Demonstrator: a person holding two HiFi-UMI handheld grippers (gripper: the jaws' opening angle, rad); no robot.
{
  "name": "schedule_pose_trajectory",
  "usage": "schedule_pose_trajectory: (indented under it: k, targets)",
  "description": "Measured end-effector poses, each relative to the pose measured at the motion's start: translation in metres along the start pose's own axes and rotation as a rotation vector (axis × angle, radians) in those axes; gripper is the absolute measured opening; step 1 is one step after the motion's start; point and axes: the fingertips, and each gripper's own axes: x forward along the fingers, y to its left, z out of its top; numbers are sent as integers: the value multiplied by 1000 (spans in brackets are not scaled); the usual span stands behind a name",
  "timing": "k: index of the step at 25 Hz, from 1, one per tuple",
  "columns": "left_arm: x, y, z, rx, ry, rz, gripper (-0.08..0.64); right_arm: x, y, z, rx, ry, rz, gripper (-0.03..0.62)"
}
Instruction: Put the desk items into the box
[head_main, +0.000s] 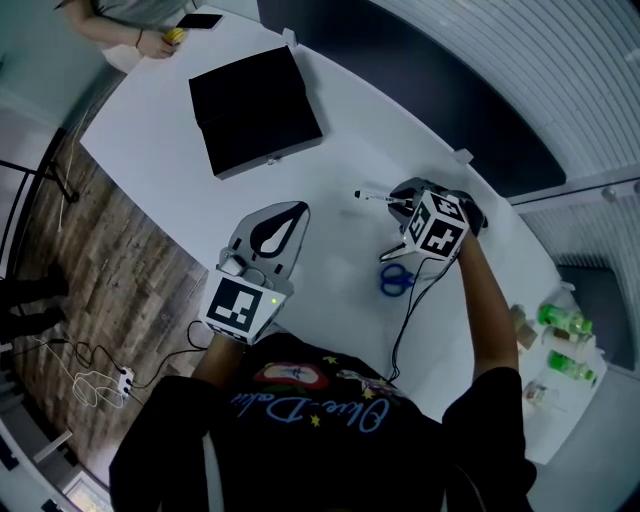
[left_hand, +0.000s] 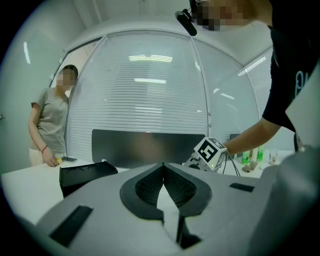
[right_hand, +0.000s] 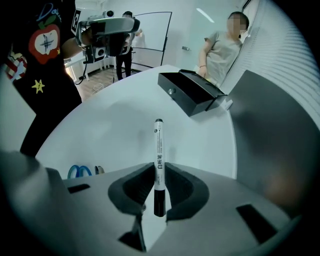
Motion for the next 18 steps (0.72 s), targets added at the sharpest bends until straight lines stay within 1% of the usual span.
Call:
schedule_pose_trajectory:
  k: [6, 9, 14, 18]
  targets:
    - [-3, -9, 9, 17, -13, -21, 8, -25, 1, 12, 81, -83, -106, 71]
    - [-5, -14, 14, 12, -25, -32, 8, -40, 1, 18, 118, -120, -149, 72]
    - [-9, -21, 21, 43, -32, -39, 8, -62, 2, 24, 175, -193, -228, 72]
    - [-14, -26, 28, 52, -42, -47, 8, -77, 6, 24, 227, -250, -285, 72]
